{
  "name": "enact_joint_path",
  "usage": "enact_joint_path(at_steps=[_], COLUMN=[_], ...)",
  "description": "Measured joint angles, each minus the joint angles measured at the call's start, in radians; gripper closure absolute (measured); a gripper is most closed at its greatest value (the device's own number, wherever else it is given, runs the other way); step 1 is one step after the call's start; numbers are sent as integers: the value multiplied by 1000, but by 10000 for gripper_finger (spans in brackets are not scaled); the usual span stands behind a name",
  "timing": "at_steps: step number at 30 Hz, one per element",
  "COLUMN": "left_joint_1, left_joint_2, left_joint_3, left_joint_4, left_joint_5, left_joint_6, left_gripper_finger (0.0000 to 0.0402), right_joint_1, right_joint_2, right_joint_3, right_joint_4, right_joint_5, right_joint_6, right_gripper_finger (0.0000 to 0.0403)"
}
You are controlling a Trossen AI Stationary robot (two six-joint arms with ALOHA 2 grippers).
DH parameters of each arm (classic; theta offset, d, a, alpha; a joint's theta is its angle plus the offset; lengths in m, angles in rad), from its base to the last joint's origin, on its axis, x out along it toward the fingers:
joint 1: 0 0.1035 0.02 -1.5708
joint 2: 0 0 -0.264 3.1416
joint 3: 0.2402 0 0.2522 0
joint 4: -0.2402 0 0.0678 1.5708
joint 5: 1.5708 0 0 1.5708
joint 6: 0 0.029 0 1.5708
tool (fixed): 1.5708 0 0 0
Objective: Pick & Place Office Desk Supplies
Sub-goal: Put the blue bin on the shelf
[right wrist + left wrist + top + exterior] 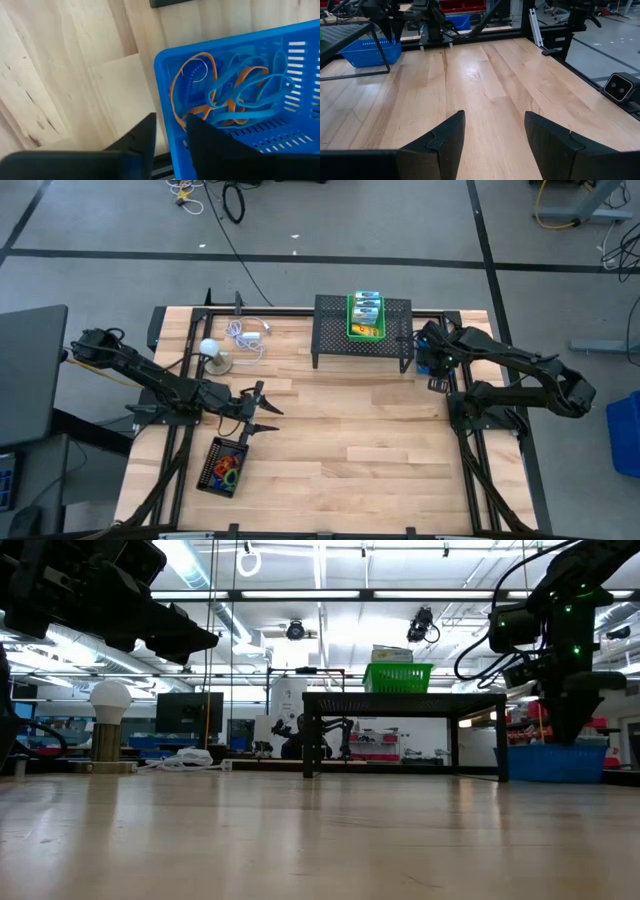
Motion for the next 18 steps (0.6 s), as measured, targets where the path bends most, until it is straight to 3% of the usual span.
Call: enact_joint_path(at_steps=[5, 9, 13, 18], left_joint_1=[0, 0, 0, 0], left_joint_2=[0, 0, 0, 0], left_joint_3=[0, 0, 0, 0], left_joint_4=[0, 0, 0, 0], left_joint_5=[0, 0, 0, 2], left_joint_6=[1, 1, 0, 1], left_gripper_finger=[189, 189, 189, 189], right_joint_1=[-24, -33, -1, 4], right_joint_2=[0, 0, -19, -52], right_joint_3=[-9, -82, -92, -95], right_joint_4=[-14, 28, 76, 88], right_joint_5=[11, 68, 126, 119], right_joint_6=[-14, -64, -61, -44], right_gripper_finger=[244, 233, 240, 287])
